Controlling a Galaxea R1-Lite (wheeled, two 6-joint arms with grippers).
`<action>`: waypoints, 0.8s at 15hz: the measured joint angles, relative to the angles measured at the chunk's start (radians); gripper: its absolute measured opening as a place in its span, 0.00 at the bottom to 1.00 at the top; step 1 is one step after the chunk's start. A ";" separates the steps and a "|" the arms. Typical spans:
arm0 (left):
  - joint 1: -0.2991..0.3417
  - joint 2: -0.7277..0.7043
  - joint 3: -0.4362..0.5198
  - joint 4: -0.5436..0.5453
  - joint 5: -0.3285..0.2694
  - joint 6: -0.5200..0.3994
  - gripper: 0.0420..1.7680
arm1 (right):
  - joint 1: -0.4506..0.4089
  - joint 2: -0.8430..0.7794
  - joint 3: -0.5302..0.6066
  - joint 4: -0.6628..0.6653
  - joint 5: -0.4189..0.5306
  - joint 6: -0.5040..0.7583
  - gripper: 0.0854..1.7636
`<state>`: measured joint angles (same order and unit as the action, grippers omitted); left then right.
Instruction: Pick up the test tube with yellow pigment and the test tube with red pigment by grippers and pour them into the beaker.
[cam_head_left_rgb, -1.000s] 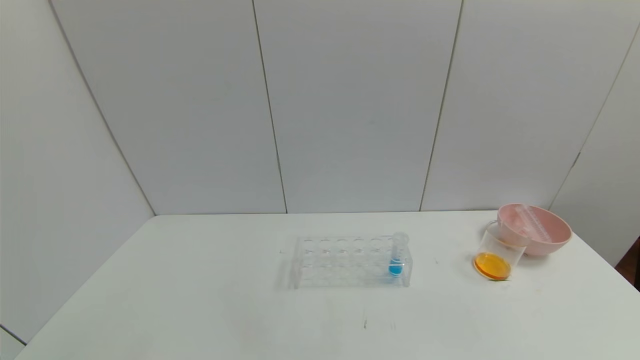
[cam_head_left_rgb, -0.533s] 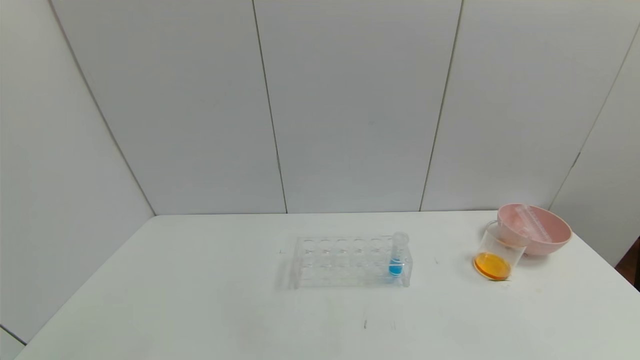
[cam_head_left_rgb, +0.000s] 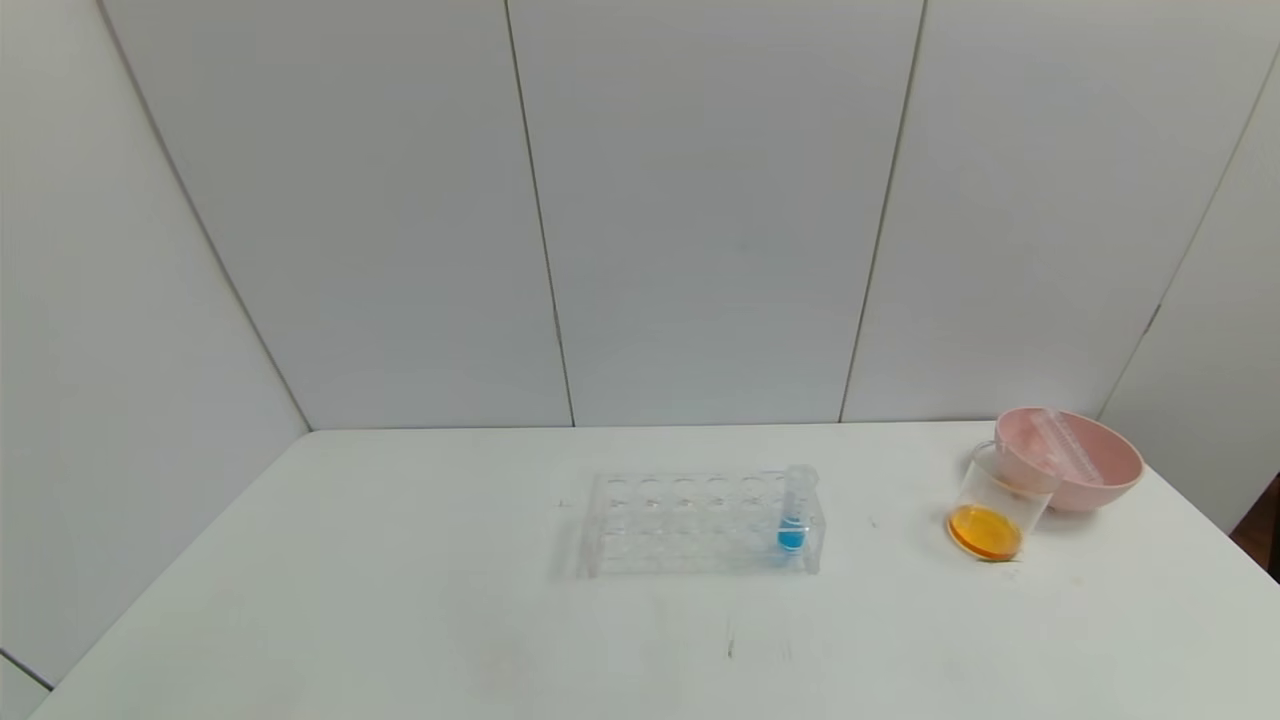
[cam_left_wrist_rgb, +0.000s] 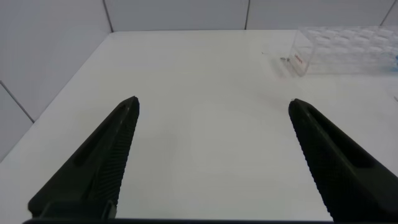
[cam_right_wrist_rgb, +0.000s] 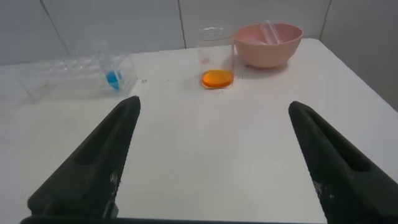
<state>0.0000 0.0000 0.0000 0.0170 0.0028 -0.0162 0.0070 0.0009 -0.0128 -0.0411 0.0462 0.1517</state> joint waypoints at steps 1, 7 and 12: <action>0.000 0.000 0.000 0.000 0.000 0.000 0.97 | 0.000 0.000 0.006 -0.003 -0.005 0.010 0.97; 0.000 0.000 0.000 0.000 0.000 0.000 0.97 | -0.001 0.000 0.011 0.013 -0.066 -0.106 0.97; 0.000 0.000 0.000 0.000 0.000 0.000 0.97 | 0.001 0.001 0.008 0.042 -0.029 -0.200 0.97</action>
<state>0.0000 0.0000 0.0000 0.0170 0.0028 -0.0166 0.0077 0.0019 -0.0051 0.0013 0.0170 -0.0485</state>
